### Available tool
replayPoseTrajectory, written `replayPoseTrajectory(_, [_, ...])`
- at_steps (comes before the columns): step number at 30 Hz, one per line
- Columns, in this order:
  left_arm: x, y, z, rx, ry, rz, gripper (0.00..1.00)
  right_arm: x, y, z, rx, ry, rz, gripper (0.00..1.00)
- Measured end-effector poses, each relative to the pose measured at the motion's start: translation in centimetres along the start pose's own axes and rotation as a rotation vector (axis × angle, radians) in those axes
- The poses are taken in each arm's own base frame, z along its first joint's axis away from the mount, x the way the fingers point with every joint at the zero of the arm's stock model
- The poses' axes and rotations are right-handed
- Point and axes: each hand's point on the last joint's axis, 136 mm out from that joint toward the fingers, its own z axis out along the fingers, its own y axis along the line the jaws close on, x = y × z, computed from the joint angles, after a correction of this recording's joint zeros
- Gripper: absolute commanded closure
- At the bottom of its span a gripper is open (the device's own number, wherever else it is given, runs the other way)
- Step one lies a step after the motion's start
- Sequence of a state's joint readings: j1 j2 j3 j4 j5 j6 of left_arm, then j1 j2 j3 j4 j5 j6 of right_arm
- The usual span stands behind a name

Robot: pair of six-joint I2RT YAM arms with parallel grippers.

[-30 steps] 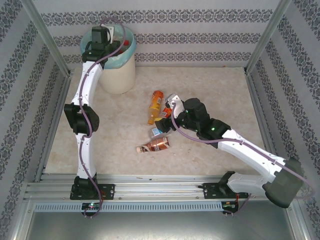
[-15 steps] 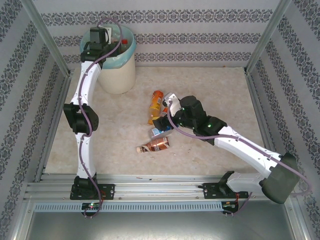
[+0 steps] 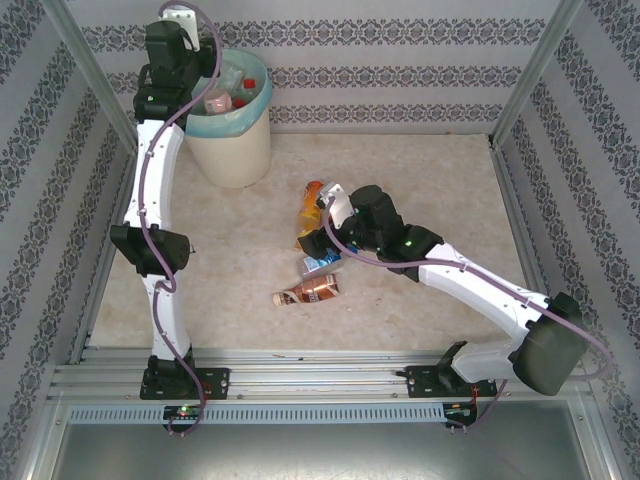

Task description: Put the plastic bottles in the bin

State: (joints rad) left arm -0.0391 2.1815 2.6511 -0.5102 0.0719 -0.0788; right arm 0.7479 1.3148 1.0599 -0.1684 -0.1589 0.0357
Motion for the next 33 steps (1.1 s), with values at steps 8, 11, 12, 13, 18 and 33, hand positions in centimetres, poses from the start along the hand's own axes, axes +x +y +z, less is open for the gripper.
replayPoseTrajectory(8, [7.9, 0.3, 3.9, 0.004, 0.189, -0.031, 1.0, -0.1, 0.1, 0.0, -0.007, 0.001, 0.018, 0.08])
replayPoseTrajectory(11, [13.1, 0.4, 5.2, 0.005, 0.325, -0.05, 1.0, 0.0, 0.1, 0.0, -0.007, 0.002, 0.023, 0.08])
replayPoseTrajectory(12, [14.3, 0.5, 5.6, 0.002, 0.349, -0.052, 1.0, 0.0, 0.1, 0.0, -0.007, 0.002, 0.024, 0.08])
replayPoseTrajectory(13, [14.5, 0.6, 5.7, 0.0, 0.353, -0.055, 1.0, 0.0, 0.1, 0.0, -0.007, 0.002, 0.027, 0.08])
replayPoseTrajectory(18, [14.7, 0.9, 5.5, 0.015, 0.367, -0.108, 1.0, 0.0, 0.1, 0.0, -0.007, 0.003, 0.041, 0.09])
replayPoseTrajectory(33, [11.2, 1.9, 4.0, 0.074, 0.324, -0.313, 0.67, 0.6, -0.9, -0.1, 0.054, 0.028, 0.046, 0.06])
